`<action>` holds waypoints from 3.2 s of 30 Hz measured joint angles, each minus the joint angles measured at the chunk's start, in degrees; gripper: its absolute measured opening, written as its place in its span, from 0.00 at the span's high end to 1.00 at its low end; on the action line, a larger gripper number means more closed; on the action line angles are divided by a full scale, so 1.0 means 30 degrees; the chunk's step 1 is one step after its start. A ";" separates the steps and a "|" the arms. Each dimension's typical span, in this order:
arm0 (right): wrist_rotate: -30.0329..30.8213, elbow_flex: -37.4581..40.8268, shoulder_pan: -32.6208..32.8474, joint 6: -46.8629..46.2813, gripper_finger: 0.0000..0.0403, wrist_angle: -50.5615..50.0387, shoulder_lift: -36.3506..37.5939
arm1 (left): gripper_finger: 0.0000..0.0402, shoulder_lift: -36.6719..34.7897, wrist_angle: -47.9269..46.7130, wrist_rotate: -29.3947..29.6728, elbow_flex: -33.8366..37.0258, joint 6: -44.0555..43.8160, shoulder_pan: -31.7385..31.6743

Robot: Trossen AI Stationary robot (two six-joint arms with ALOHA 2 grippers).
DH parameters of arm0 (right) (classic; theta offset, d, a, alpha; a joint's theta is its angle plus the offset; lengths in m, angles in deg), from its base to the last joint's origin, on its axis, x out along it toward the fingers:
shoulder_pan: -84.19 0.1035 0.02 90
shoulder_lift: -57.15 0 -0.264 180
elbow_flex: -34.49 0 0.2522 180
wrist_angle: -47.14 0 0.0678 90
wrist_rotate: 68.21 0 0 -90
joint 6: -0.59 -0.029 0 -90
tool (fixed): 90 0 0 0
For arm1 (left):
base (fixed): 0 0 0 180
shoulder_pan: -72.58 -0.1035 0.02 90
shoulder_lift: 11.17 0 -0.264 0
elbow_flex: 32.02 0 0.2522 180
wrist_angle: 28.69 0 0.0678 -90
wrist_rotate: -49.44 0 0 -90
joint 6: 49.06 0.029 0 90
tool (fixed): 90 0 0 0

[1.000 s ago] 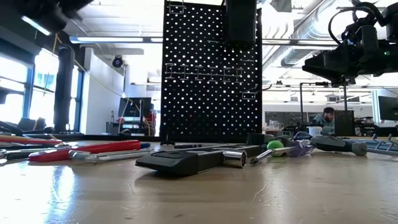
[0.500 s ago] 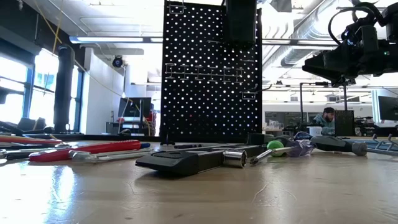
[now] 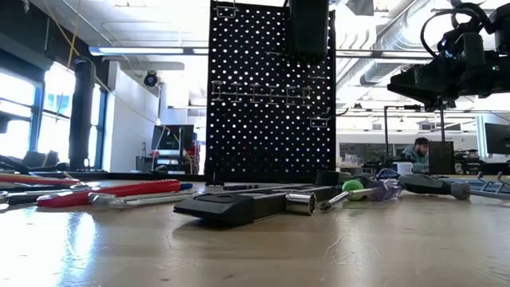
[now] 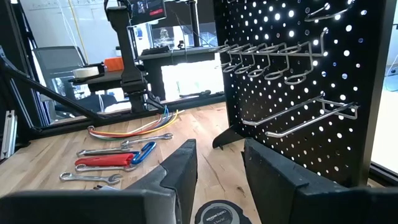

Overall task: Hang tools onto peg board
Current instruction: Put the red cutter blade into the black bin on the peg board

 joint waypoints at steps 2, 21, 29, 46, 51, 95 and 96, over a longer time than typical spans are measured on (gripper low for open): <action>0.0000 -0.0005 0.0000 -0.0002 0.68 0.0000 0.0000 | 0.38 -0.0004 -0.2606 -0.0064 -0.0004 -0.1735 -0.0268; 0.0000 -0.0005 -0.0001 -0.0002 0.68 0.0000 -0.0007 | 0.38 0.0098 -0.5401 -0.5646 0.8355 -1.0294 -0.0794; 0.0000 -0.0007 0.0000 -0.0004 0.68 0.0000 -0.0007 | 0.38 0.0098 -0.1546 -0.6960 1.1647 -1.3347 0.0189; 0.0000 -0.0006 0.0004 0.0001 0.68 0.0000 -0.0007 | 0.38 0.1825 0.3119 -0.4223 1.3508 -2.0257 0.6026; 0.0000 -0.0001 0.0000 0.0002 0.68 0.0000 -0.0007 | 0.38 0.3669 0.3061 -0.2670 1.2715 -2.1378 0.7423; 0.0000 -0.0002 0.0002 0.0003 0.68 0.0000 -0.0007 | 0.70 1.1028 -0.2770 -0.2631 0.7522 -2.2819 0.7169; 0.0005 -0.0002 0.0004 -0.0002 0.68 0.0000 -0.0007 | 0.70 1.0744 -0.2824 -0.2538 0.7531 -2.2622 0.7169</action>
